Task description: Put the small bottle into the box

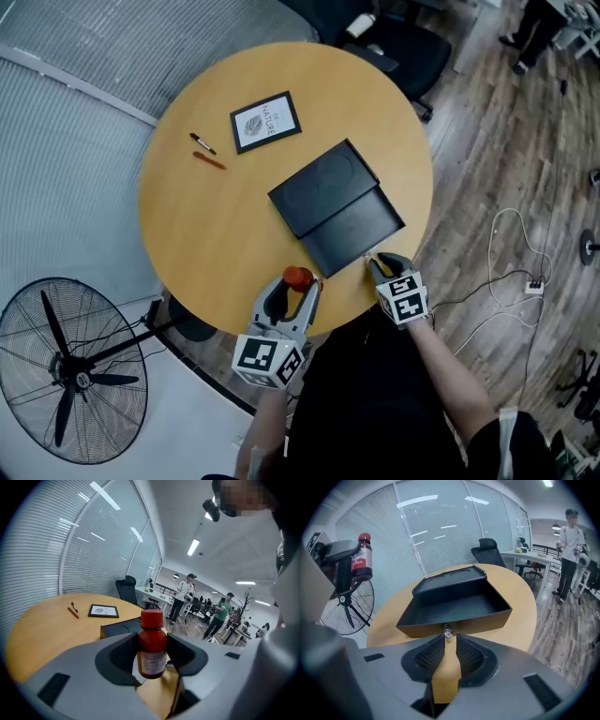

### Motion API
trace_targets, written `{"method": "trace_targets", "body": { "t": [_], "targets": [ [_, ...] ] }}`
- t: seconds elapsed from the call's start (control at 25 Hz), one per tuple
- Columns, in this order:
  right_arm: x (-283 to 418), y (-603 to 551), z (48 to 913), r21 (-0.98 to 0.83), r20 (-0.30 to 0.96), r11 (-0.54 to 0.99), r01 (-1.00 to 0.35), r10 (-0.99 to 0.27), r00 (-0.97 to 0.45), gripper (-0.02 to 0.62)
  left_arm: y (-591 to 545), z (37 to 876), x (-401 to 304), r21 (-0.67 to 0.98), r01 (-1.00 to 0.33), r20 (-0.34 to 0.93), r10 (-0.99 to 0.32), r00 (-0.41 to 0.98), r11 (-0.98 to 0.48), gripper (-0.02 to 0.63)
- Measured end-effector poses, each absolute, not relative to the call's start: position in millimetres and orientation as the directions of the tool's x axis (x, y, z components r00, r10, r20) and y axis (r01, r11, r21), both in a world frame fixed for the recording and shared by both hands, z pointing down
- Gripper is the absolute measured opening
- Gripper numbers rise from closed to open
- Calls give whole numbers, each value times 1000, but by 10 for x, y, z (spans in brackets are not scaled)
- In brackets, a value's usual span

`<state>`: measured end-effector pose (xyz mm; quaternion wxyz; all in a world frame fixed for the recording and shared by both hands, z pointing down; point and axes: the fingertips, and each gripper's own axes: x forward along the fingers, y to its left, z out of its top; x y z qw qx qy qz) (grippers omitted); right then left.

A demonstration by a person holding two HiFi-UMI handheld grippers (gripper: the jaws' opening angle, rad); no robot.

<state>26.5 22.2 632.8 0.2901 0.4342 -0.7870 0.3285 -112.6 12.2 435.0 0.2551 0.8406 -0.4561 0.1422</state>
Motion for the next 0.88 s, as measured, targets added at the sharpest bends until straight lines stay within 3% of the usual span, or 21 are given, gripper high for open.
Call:
{"method": "trace_targets", "body": {
  "t": [0.88],
  "targets": [
    [730,317,6141,-273,747,376,-886,-497,-441,55,-372,5317,-486,202,-814,537,-633,557,-545,195]
  ]
}}
